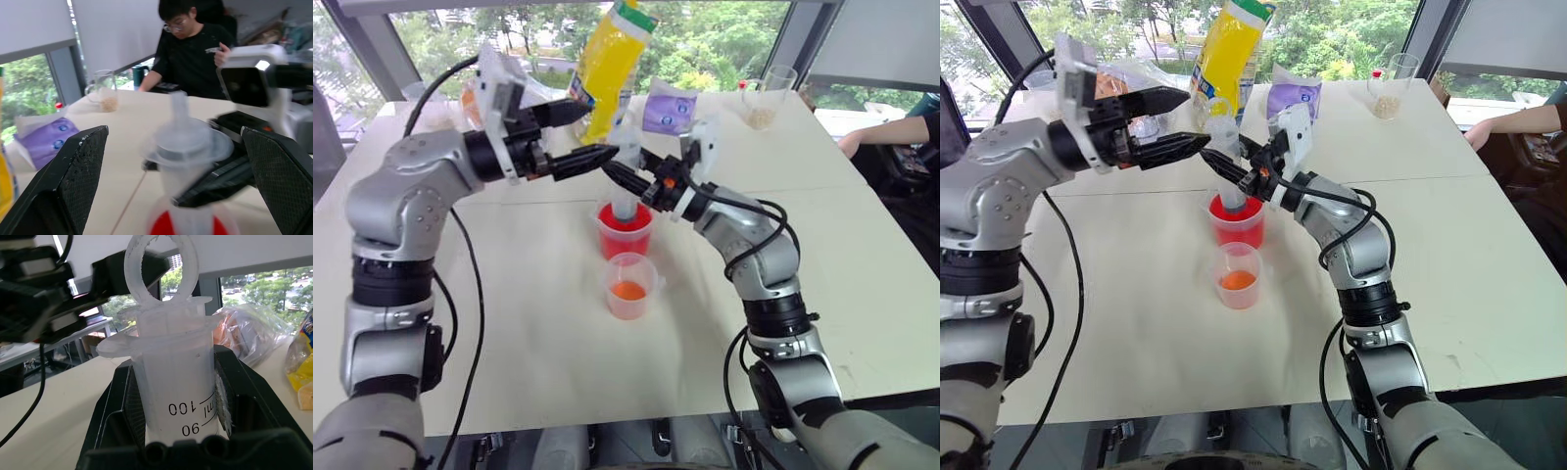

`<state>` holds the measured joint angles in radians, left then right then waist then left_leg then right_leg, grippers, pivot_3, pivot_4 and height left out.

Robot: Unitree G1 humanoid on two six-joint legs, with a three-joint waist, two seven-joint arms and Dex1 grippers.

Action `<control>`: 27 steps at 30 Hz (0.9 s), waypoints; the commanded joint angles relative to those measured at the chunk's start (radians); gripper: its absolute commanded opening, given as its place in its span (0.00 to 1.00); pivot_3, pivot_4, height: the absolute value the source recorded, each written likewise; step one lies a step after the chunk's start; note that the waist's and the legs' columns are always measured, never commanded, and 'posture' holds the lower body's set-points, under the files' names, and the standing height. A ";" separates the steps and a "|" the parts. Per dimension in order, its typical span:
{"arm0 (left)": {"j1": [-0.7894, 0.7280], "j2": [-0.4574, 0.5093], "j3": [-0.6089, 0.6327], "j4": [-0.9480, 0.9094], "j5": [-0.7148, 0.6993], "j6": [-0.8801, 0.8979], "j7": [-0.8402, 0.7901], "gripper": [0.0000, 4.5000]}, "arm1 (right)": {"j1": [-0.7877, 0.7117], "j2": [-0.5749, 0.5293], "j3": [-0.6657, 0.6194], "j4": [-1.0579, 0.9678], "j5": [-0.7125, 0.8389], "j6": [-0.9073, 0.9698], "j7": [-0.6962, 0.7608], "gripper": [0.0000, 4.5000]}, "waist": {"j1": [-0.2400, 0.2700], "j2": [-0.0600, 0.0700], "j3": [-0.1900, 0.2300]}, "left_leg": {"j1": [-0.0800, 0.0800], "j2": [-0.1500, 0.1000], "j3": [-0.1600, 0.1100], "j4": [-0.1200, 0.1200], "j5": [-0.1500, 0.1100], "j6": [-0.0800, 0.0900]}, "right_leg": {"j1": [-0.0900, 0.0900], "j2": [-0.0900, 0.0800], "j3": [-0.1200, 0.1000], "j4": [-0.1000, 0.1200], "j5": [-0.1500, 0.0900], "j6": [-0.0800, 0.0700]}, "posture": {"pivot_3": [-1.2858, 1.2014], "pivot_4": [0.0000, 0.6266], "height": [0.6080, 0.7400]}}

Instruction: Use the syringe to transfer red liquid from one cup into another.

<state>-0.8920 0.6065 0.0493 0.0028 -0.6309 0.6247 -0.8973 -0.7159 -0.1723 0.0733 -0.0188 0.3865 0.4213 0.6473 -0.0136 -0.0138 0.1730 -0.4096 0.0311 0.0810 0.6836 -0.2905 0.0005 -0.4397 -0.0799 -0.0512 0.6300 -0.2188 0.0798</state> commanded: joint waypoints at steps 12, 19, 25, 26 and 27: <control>-0.050 -0.061 -0.030 0.019 0.075 -0.057 -0.020 0.61 | -0.001 -0.015 0.010 -0.053 -0.012 -0.033 0.013 0.33 | -0.001 0.000 0.000 | 0.000 0.000 0.000 0.000 0.000 0.000 | 0.000 0.000 0.000 0.000 0.000 0.000 | 0.52 0.24 1.00; -0.047 -0.066 -0.027 0.004 0.070 -0.039 -0.037 0.02 | -0.007 -0.017 0.013 -0.051 -0.011 -0.027 0.011 0.33 | 0.000 0.000 0.000 | 0.000 0.000 0.000 0.000 0.000 0.000 | 0.000 0.000 0.000 0.000 0.000 0.000 | 0.52 0.24 1.00; -0.071 -0.068 -0.010 0.004 0.055 -0.027 -0.034 0.02 | -0.006 -0.013 0.018 -0.039 -0.010 -0.025 0.010 0.33 | -0.001 0.000 0.000 | 0.000 0.000 0.000 0.000 0.000 0.000 | 0.000 0.000 0.000 0.000 0.000 0.000 | 0.52 0.24 1.00; -0.082 -0.069 -0.004 0.012 0.054 -0.026 -0.026 0.02 | -0.003 -0.012 0.020 -0.037 -0.012 -0.025 0.011 0.33 | -0.001 0.000 0.000 | 0.000 0.000 0.000 0.000 0.000 0.000 | 0.000 0.000 0.000 0.000 0.000 0.000 | 0.52 0.24 1.00; -0.092 -0.069 0.001 0.019 0.053 -0.028 -0.021 0.02 | -0.001 -0.011 0.022 -0.036 -0.012 -0.024 0.011 0.33 | -0.001 0.000 0.000 | 0.000 0.000 0.000 0.000 0.000 0.000 | 0.000 0.000 0.000 0.000 0.000 0.000 | 0.52 0.24 1.00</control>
<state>-0.9289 0.5355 0.0087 0.0386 -0.5753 0.6095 -0.9390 -0.7080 -0.1914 0.0887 -0.0193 0.3664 0.4052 0.6499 -0.0145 -0.0138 0.1730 -0.4096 0.0314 0.0807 0.6836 -0.2905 0.0006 -0.4398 -0.0799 -0.0512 0.6301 -0.2188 0.0799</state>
